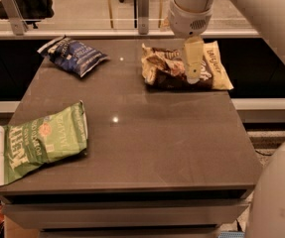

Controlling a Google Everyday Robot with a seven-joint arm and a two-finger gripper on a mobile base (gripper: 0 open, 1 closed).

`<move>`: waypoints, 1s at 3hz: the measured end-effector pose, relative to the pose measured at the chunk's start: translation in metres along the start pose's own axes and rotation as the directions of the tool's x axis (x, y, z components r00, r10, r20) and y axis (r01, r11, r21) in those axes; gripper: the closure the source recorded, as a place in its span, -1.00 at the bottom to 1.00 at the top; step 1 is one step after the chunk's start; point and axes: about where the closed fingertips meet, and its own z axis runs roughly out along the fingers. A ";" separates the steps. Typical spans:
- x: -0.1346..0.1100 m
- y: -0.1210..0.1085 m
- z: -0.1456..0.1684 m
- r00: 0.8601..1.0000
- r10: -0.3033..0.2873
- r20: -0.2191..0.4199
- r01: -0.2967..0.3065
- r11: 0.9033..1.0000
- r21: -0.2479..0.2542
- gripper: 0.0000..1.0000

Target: Pick brown chip bag

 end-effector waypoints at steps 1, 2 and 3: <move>-0.002 0.001 0.014 1.000 0.008 0.008 -0.007 1.000 -0.029 -1.00; -0.002 -0.001 0.029 1.000 0.017 0.004 -0.017 0.999 -0.047 -1.00; -0.003 -0.004 0.045 0.999 0.031 0.006 -0.031 0.998 -0.057 -1.00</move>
Offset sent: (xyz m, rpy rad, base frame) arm -0.0002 0.0004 -0.0435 -0.0364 0.1078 -0.0291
